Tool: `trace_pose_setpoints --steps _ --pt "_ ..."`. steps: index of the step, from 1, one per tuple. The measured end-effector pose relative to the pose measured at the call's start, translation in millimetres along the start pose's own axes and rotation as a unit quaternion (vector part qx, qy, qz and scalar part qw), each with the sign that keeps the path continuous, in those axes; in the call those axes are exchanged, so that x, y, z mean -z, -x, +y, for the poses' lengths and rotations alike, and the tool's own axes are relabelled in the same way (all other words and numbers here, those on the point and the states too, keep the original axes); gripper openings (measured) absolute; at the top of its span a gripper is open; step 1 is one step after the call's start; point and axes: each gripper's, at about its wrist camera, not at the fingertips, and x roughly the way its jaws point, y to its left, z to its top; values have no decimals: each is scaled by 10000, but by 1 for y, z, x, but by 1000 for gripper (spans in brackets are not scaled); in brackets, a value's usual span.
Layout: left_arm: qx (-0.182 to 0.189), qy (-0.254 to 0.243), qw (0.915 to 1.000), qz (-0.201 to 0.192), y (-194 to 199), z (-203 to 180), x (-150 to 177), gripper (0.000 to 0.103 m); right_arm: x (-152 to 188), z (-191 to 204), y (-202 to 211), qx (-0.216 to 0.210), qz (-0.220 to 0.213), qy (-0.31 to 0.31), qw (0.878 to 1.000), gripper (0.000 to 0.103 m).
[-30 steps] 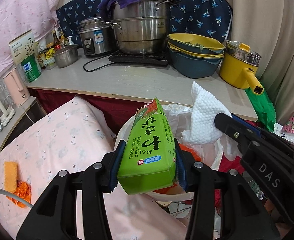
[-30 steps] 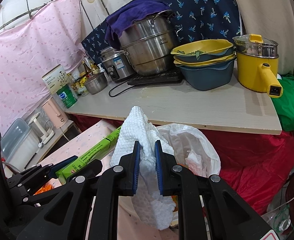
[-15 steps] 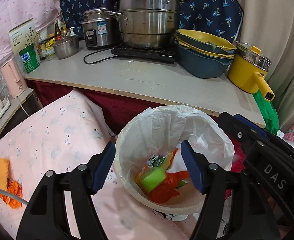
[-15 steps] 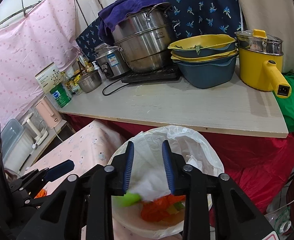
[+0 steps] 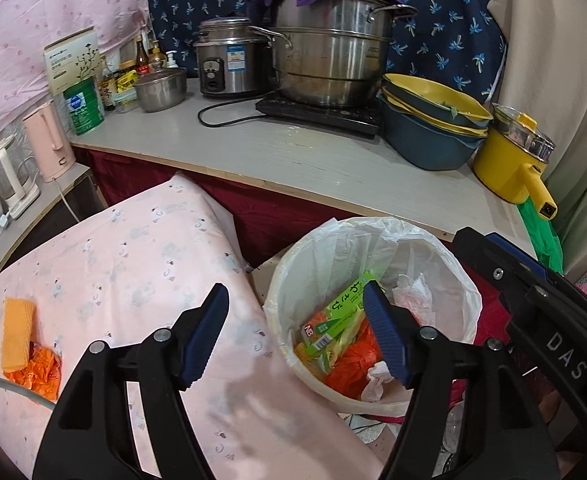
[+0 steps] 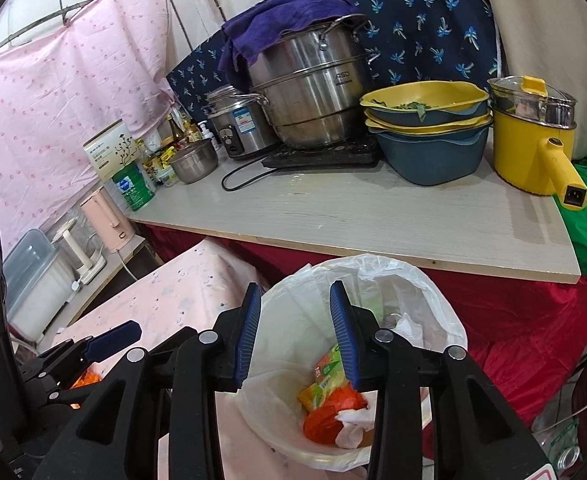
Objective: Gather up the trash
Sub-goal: 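Move both open tools back over the orange net and wrapper on the table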
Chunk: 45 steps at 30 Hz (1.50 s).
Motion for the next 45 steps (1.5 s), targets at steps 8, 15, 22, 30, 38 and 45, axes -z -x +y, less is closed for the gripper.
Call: trace_pose_setpoints --steps 8,15,22,30,38,45 --pt "-190 272 9993 -148 22 33 2 66 4 36 6 -167 11 270 9995 35" --pt "-443 580 9970 -238 40 75 11 66 12 79 5 -390 81 536 9978 36" --pt "-777 979 9918 -266 58 131 26 66 26 129 -2 -689 232 820 9940 36" --pt "-1194 1401 9826 -231 77 199 50 66 56 189 -13 -1041 526 1132 9867 35" --pt "-1583 1704 9725 -74 89 261 84 66 95 247 -30 -1376 927 1419 9759 36" --pt "-1837 1903 9644 72 93 309 109 73 132 290 -50 -1537 1265 1660 9658 52"
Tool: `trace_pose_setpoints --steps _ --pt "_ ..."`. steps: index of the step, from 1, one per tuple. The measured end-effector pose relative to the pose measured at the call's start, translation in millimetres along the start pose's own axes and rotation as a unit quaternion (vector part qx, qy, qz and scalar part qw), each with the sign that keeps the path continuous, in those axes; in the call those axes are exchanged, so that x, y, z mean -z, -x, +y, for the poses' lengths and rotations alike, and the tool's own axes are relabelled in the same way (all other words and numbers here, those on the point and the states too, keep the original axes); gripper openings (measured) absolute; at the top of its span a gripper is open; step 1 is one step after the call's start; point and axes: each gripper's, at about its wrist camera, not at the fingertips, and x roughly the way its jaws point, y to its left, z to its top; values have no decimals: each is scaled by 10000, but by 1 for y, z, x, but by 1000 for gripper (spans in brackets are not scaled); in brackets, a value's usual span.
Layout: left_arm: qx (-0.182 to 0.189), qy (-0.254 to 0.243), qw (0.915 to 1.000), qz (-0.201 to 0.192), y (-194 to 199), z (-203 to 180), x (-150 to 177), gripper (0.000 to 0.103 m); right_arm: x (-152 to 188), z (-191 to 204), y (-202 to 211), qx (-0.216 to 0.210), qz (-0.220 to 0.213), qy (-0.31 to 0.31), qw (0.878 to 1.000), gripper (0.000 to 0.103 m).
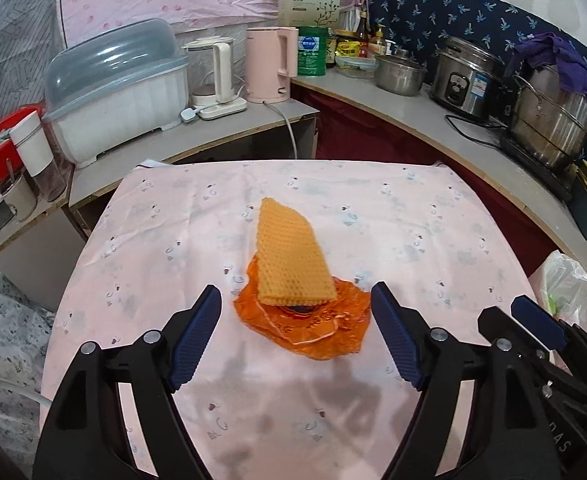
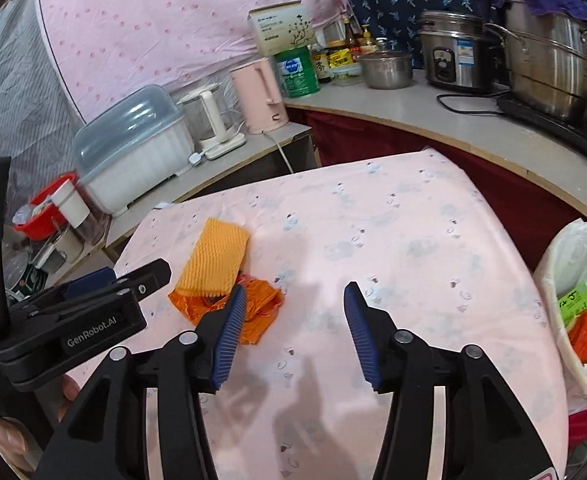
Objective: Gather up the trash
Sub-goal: 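Move both open tools back over the orange net and wrapper on the table, then grasp the orange foam net with the left gripper while the right grasps the orange wrapper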
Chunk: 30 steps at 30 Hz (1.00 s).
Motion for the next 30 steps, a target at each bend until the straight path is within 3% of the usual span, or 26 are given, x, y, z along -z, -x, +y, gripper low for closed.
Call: trace_pose_setpoints --steps 6,13,24,26,30 --pt "-100 125 9998 87 -15 31 -2 82 15 28 -44 -76 417 153 9990 55" --pt "-87 239 9994 237 -42 49 -11 84 19 44 -88 -91 691 137 9975 65" --pt "118 320 9976 611 -96 50 -28 88 22 50 -133 26 921 151 9956 65" --pt "187 266 9969 718 -107 43 -28 88 24 48 -134 51 891 178 9958 64" --pt "304 109 9955 891 -121 26 -23 86 27 44 -128 156 862 297 9957 50"
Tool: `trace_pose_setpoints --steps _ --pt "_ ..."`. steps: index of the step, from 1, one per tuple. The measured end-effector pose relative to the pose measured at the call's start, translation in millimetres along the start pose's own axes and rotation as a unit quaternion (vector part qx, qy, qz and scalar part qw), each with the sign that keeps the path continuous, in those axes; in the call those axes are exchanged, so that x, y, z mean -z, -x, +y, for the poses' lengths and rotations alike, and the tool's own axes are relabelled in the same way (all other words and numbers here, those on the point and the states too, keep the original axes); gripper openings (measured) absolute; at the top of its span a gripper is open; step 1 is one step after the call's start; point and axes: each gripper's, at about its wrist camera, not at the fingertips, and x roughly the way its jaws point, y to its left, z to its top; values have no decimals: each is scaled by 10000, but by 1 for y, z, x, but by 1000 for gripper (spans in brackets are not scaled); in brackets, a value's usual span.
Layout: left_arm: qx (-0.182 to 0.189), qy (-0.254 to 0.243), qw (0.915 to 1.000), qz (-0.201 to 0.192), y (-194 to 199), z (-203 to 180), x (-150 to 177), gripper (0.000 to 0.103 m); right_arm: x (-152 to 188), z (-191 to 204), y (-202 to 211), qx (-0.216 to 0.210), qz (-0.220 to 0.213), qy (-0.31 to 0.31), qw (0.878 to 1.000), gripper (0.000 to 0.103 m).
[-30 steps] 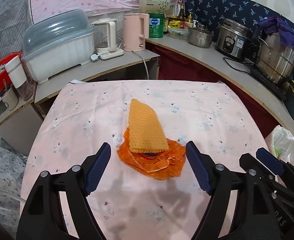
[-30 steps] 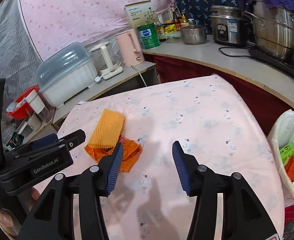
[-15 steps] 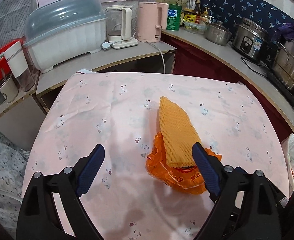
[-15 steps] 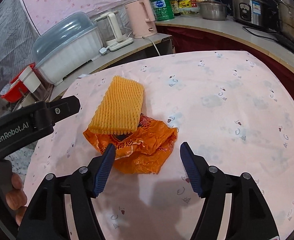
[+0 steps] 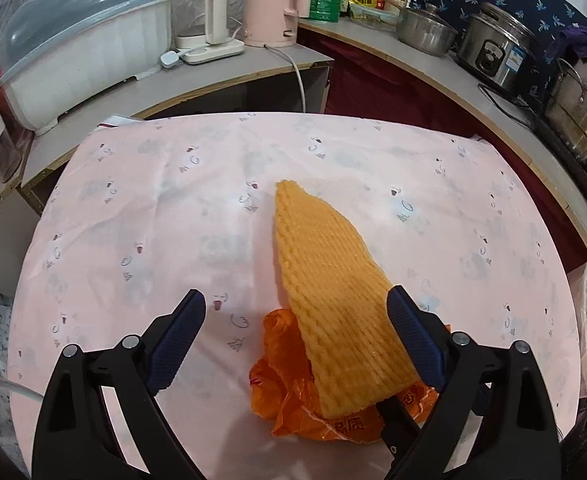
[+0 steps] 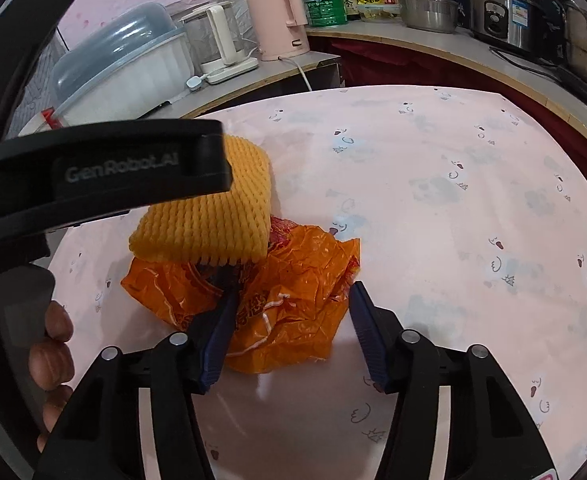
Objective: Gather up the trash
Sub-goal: 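Grasp the orange foam net with the left gripper while the right grasps the orange wrapper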
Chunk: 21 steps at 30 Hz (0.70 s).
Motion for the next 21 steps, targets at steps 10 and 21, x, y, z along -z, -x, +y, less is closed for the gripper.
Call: trace_pose_setpoints --steps 10,21 --pt "266 -65 9995 131 12 -35 21 41 14 -40 30 41 -28 -293 9996 14" --pt "361 -336 9987 -87 51 -96 41 11 29 -100 96 316 -409 -657 9965 11"
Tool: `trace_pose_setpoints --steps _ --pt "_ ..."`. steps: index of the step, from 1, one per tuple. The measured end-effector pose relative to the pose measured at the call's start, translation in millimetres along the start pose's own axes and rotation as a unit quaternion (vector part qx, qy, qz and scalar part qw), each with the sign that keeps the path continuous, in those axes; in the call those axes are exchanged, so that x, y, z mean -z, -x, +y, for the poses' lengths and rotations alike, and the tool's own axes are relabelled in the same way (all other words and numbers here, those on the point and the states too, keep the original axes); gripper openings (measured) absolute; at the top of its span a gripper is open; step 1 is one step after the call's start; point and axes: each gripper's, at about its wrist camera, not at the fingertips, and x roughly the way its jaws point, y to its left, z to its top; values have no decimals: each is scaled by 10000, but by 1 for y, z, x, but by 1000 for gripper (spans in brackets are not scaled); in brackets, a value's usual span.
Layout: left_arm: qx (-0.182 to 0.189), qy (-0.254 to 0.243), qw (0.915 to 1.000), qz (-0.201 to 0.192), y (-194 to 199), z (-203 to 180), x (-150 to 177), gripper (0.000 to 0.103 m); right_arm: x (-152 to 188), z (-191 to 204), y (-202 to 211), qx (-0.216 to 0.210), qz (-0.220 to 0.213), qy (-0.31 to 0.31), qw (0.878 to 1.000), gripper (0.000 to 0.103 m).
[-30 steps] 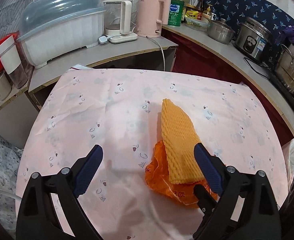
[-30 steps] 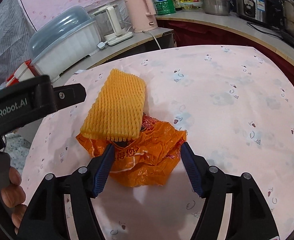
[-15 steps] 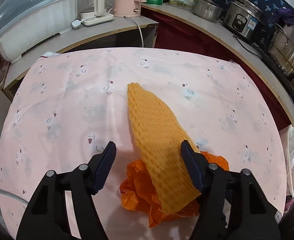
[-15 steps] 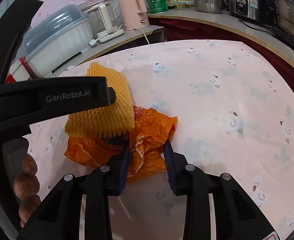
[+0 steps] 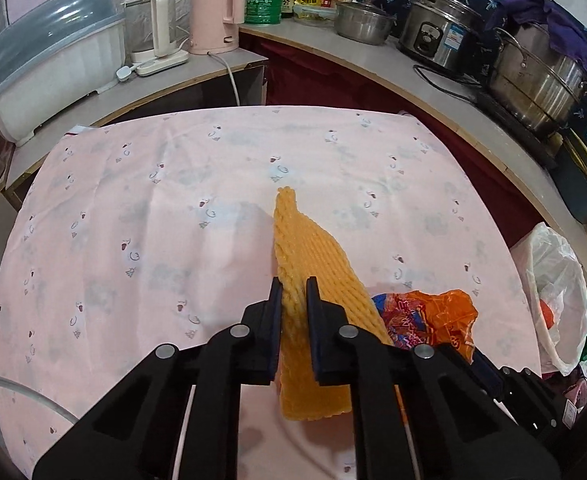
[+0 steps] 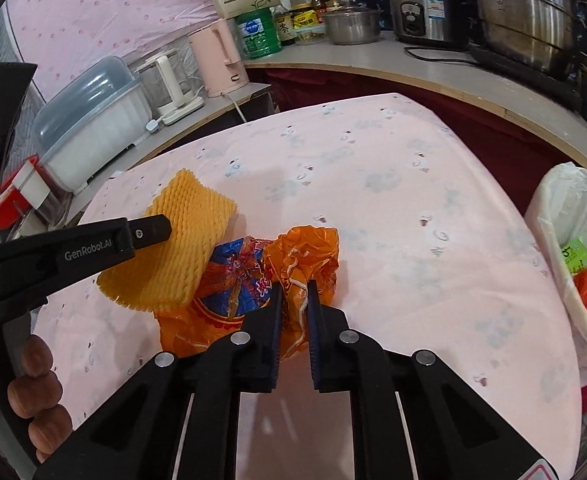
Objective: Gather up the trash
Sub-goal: 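Grasp the orange foam net with the left gripper while the right grasps the orange wrapper, then carry the foam net and wrapper over the wastebasket and open both grippers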
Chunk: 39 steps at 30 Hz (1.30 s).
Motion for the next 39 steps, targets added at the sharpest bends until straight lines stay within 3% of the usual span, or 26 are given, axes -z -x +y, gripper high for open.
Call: trace_pose_setpoints --steps 17,39 --pt "328 -755 9961 -305 39 -122 6 10 -5 -108 83 451 -721 -704 9939 7" --pt "778 -1746 9803 -506 60 -260 16 10 -16 -219 159 903 -1443 -1305 9767 6"
